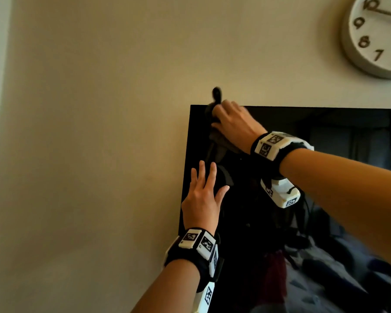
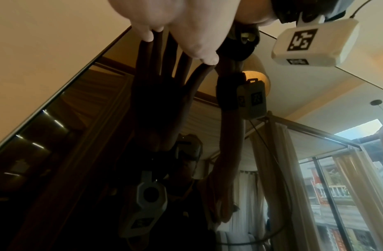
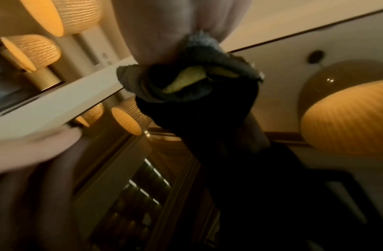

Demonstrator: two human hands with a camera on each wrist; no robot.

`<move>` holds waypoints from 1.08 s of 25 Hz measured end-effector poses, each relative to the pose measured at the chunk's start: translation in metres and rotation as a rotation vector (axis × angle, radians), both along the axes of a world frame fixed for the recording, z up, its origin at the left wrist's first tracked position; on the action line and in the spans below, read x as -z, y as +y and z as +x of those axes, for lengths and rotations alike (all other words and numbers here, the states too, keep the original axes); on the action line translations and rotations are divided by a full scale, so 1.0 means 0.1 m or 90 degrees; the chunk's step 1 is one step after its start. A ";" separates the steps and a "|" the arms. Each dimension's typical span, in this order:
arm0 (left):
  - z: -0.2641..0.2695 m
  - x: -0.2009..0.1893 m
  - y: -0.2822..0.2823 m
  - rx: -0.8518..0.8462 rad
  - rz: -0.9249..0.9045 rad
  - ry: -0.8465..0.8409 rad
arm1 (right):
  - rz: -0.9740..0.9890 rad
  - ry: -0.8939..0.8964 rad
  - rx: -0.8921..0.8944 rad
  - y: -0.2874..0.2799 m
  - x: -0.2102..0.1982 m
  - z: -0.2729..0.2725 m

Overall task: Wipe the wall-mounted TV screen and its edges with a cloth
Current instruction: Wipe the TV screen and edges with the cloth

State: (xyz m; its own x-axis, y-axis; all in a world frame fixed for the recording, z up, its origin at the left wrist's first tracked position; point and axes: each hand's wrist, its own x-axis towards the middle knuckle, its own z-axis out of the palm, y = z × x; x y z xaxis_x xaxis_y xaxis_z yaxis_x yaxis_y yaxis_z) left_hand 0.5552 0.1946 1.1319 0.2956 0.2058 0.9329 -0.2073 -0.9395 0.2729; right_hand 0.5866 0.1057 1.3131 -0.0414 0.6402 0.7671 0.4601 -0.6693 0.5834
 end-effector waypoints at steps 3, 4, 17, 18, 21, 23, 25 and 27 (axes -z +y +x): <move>0.01 0.01 0.01 -0.008 0.006 -0.011 | -0.009 -0.016 0.002 0.00 -0.04 0.03; 0.01 0.01 0.00 -0.010 0.009 -0.008 | -0.031 -0.017 -0.005 -0.01 -0.03 0.02; 0.04 0.05 0.04 -0.044 0.034 0.016 | -0.039 0.003 -0.020 0.15 0.03 0.03; 0.04 0.05 0.05 -0.046 0.037 0.016 | -0.023 0.014 -0.020 0.15 0.02 0.03; 0.05 0.06 0.05 -0.059 0.043 0.014 | -0.016 0.000 -0.010 0.08 0.02 0.01; 0.06 0.07 0.05 -0.058 0.049 0.013 | -0.078 -0.011 -0.010 0.02 0.07 0.02; 0.06 0.07 0.05 -0.059 0.046 0.014 | -0.030 0.006 -0.017 -0.04 0.05 -0.01; 0.07 0.07 0.05 -0.066 0.044 0.014 | -0.002 -0.015 0.021 -0.10 0.06 -0.04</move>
State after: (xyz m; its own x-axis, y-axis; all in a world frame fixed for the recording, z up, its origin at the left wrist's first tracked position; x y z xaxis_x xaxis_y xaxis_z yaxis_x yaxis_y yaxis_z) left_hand 0.5619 0.1993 1.1244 0.2967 0.1721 0.9393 -0.1024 -0.9722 0.2104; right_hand 0.5825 0.0959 1.3071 -0.0383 0.6443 0.7638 0.4242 -0.6816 0.5962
